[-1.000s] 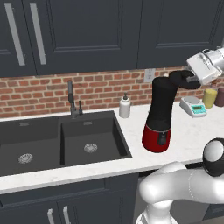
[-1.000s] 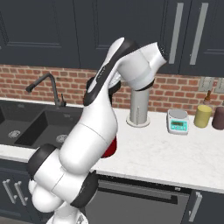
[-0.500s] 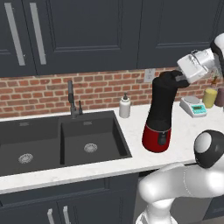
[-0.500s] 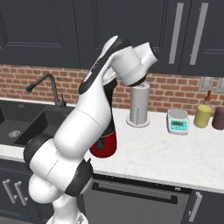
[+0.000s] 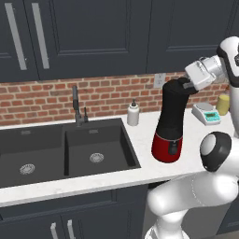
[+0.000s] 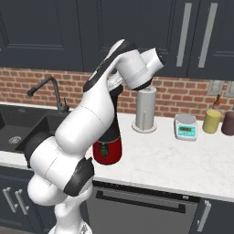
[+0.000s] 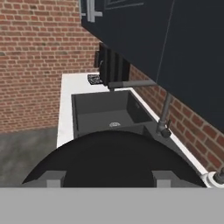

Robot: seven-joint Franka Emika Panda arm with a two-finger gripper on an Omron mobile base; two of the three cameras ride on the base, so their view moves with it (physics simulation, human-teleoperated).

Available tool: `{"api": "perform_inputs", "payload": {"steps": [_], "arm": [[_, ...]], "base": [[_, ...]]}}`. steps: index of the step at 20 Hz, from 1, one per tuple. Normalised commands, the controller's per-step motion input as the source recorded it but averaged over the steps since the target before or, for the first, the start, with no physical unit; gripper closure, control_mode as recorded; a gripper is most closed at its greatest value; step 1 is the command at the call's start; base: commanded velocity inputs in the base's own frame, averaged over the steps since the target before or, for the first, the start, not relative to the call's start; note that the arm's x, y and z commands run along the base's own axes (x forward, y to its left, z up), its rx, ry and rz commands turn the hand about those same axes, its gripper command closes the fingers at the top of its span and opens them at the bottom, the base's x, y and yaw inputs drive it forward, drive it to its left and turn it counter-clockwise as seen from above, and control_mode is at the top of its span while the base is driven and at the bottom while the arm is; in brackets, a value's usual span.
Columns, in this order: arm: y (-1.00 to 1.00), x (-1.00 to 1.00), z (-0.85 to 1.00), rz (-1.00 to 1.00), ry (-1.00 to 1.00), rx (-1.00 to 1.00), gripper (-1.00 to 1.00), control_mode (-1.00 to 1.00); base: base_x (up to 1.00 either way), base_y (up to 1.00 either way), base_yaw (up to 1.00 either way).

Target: Close the lid blender by securely placing the lid on top.

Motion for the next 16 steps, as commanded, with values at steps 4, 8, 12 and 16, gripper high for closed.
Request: {"api": "perform_inputs", "payload": {"steps": [4,8,12,16], "arm": [[0.00,0.28,-0.22,0.00,0.00,0.00,1.00,-1.00],[0.00,0.28,-0.12,0.00,0.00,0.00,1.00,-1.00],[0.00,0.26,-0.10,0.00,0.00,-0.03,1.00,-1.00],[0.00,0.29,-0.08,-0.01,-0.03,-0.04,1.00,-1.00]], "base": [[0.00,0.00,0.00],[0.00,0.00,0.00],[0.00,0.00,0.00],[0.00,0.00,0.00]]}}
